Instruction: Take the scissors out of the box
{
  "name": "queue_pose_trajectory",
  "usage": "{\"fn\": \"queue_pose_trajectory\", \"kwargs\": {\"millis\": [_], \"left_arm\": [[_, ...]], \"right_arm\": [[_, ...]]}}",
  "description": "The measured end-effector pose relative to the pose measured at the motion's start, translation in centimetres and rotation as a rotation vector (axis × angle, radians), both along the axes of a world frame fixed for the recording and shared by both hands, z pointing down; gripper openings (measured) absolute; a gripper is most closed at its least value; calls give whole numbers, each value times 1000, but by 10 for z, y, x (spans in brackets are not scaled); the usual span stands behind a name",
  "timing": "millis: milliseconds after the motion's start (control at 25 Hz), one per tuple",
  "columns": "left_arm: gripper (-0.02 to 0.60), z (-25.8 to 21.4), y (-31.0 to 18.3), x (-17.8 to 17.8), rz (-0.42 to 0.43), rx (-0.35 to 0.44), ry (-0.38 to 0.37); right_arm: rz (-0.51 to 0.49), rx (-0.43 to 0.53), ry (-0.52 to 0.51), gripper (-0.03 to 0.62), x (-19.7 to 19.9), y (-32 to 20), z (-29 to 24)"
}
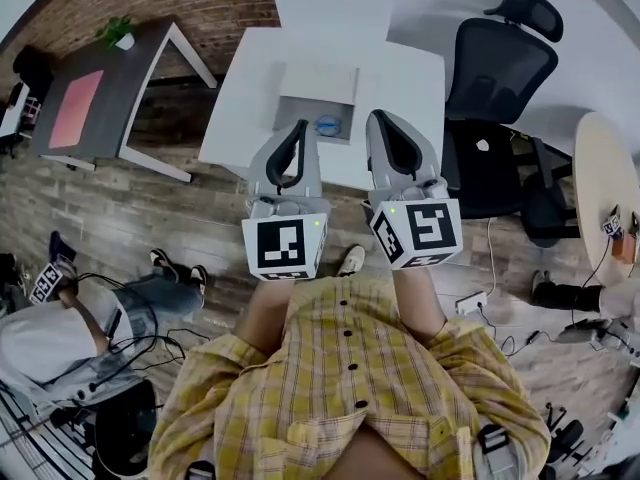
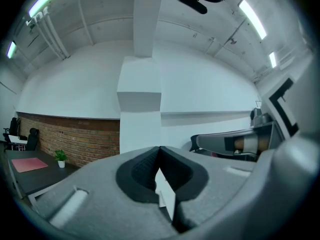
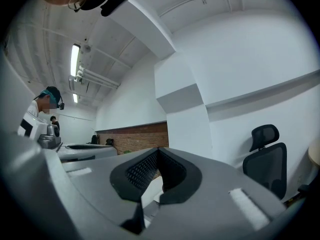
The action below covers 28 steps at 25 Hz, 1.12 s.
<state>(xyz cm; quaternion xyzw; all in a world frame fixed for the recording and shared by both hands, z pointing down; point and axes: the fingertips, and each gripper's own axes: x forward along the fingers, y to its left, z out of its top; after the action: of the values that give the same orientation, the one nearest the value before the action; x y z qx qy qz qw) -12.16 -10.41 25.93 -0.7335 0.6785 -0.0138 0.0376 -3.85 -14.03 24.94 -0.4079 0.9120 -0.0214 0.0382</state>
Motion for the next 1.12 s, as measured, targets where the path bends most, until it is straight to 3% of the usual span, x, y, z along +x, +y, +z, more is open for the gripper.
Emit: {"fn": "queue_pose_trajectory", "kwargs": {"millis": [240,680,1120], "left_arm": [[3,3,-41,6,-18,26,5],[3,38,-99,-22,84,-102,-67],[3,90,-142,-39,179,-237,-123]], "right_arm": [[-21,-6,-1,5,-1,-39,9],[16,-74,23,5,-33,-88,31],[92,-192,62,5,-48,-120,87]]}}
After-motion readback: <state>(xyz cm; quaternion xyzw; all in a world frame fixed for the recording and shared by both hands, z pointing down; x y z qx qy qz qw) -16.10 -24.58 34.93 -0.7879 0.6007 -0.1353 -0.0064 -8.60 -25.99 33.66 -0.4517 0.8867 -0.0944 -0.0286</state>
